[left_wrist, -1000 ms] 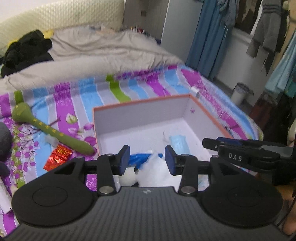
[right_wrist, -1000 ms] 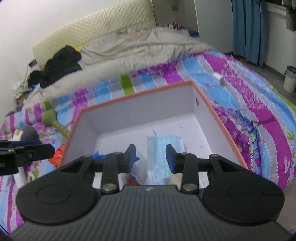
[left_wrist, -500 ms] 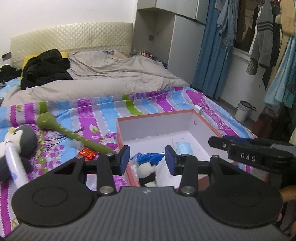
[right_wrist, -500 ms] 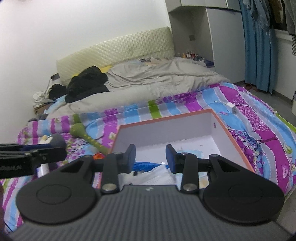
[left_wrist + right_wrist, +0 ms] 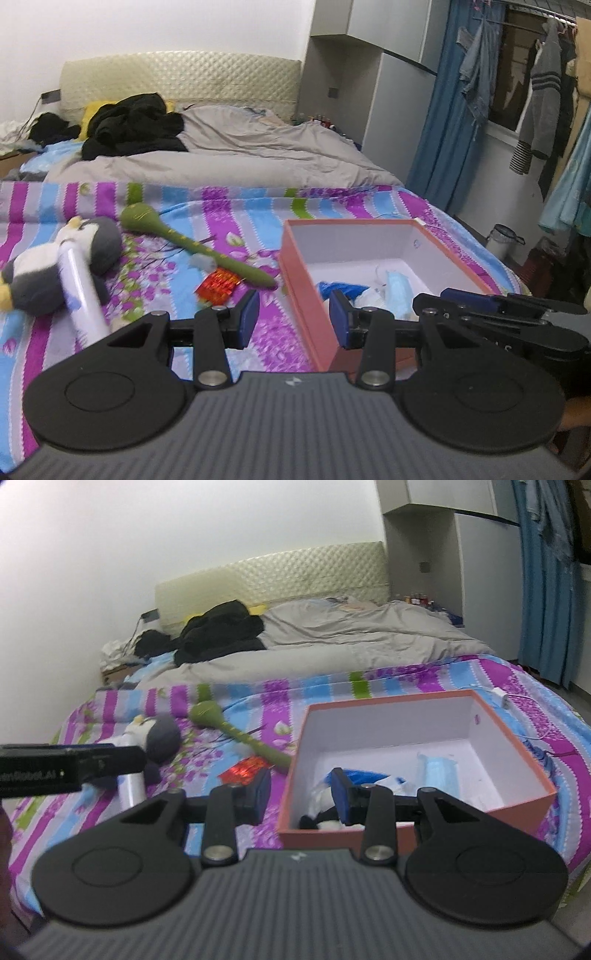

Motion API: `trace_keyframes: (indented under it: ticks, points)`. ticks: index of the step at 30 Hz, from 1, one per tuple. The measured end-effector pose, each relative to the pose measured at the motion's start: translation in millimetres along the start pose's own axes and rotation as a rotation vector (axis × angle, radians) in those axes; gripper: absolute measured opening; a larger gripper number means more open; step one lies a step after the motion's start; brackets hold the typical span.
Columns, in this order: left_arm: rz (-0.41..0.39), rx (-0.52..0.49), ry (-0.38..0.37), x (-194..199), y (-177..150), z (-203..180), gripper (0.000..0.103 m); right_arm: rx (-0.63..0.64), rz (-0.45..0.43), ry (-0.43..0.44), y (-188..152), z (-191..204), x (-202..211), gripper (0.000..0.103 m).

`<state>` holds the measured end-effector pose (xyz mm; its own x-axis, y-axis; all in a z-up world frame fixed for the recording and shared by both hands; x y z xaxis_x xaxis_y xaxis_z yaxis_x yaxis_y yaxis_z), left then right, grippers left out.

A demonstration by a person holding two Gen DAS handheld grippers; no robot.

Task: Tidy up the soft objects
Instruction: 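Withdraw both tools from the box toward the fuzzy ring and red packet, then grasp the white fuzzy ring with the left tool while the right tool grasps the red packet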

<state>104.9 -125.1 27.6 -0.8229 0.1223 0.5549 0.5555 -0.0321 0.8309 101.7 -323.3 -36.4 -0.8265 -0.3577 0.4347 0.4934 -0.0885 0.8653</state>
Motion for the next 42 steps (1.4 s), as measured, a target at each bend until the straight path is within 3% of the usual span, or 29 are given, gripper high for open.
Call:
trace_keyframes:
  ticks: [16,27,35,42]
  points:
    - [-0.010,0.051,0.115,16.0,-65.2,63.3,0.048,0.072,0.014,0.118,-56.0,59.1,-27.1,0.039]
    - [-0.012,0.099,0.166,3.4,-104.9,90.0,0.048,0.121,0.035,0.157,-91.5,72.2,-51.8,0.039]
    - [0.052,0.107,0.257,-34.0,-130.9,114.8,0.048,0.123,0.047,0.155,-112.3,69.1,-90.0,0.039]
    - [0.067,0.100,0.330,-69.5,-128.4,144.7,0.048,0.149,0.037,0.183,-116.5,79.0,-132.7,0.039]
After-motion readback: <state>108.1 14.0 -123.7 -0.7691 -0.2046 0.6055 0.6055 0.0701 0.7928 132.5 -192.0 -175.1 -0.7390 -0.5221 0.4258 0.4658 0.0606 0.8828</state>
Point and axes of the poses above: each gripper's, at about its wrist camera, not at the fingertips, and x roughly against the way its jaws point, z to its left, y to its top, the point moved 1 cm from there along -x, roughly the way its jaws point, and after that the axes turned 10 degrees about y, right-handed, at the moved point
